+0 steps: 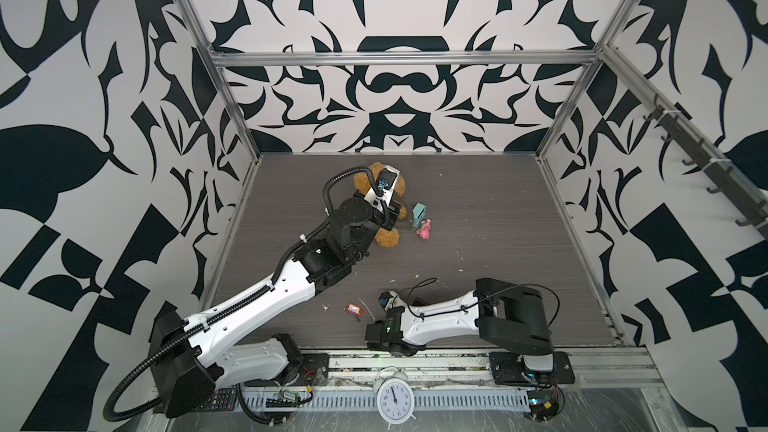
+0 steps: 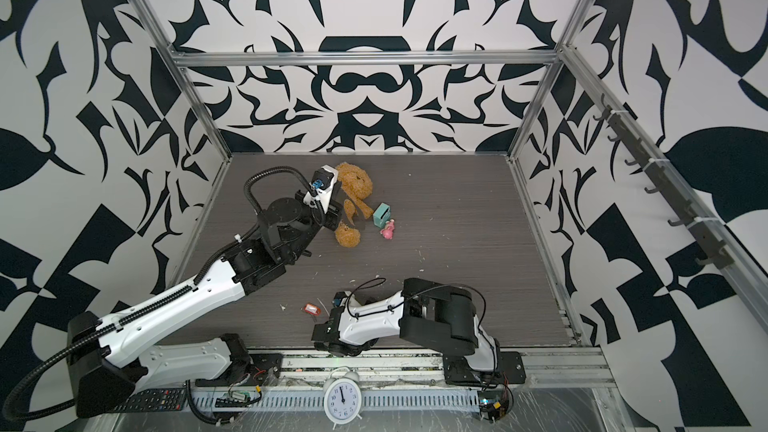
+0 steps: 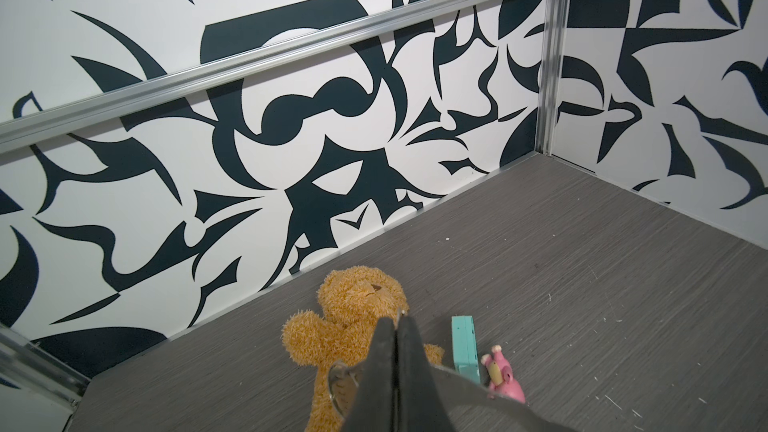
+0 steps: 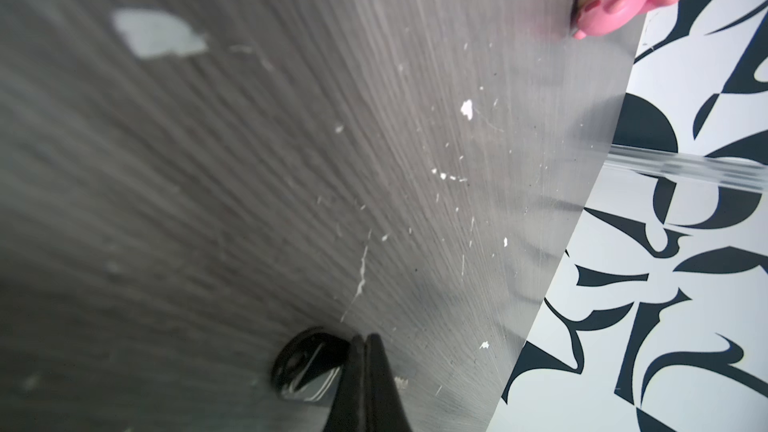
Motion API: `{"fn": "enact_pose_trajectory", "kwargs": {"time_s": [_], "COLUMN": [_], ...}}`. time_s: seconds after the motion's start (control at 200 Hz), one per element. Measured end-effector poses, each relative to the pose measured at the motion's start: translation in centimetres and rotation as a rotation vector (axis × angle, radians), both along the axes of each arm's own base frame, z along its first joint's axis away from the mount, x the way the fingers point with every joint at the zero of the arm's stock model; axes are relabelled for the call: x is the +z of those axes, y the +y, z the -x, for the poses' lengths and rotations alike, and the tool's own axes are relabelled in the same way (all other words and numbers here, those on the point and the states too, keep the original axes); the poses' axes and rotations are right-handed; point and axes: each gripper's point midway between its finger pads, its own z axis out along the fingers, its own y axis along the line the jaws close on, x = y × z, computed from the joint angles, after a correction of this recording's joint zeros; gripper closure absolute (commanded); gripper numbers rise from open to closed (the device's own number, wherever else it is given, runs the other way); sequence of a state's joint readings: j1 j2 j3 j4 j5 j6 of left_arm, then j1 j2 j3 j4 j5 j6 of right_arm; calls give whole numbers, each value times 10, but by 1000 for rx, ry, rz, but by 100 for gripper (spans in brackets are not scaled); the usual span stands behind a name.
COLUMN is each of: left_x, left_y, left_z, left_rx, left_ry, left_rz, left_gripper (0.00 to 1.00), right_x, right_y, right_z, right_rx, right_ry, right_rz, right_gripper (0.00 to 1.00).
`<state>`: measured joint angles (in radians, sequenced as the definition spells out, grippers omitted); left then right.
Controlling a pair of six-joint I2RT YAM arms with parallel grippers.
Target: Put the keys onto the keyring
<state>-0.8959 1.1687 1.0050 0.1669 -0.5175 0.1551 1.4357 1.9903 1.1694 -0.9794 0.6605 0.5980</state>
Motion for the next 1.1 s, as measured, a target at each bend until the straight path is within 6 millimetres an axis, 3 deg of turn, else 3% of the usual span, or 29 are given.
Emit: {"fn": "enact_pose_trajectory", "kwargs": {"time_s": [0.105,0.29,0.35,0.45,0.635,0.76,0.925,1.1], "left_x": [0,0,0,0,0,0,0,0], "left_y": [0,0,0,0,0,0,0,0], "left_z": [0,0,0,0,0,0,0,0], "left_rx": [0,0,0,-1,-1,-1,-1,-1], "left_ry": [0,0,0,0,0,0,0,0], "left_rz": [0,0,0,0,0,1,1,1], "left_gripper": [100,100,100,100,100,100,100,100], "right_x": [7,30,36,39,22,11,1,-4], "right_y": [2,-2,-6,-13,-17,-23,-24,-34], "right_z": [1,4,6,15,47,56,50,23], "right_rx": [-2,-38,-53,-94,-143,-191,-262,-400], "right_ry": [6,-6,-3,35,213,256,249,198], "right_rz": [-34,-173,-217,-315,-557,-611,-650,-707], "right_gripper": [76,51,56,75,80,80,82,81]}}
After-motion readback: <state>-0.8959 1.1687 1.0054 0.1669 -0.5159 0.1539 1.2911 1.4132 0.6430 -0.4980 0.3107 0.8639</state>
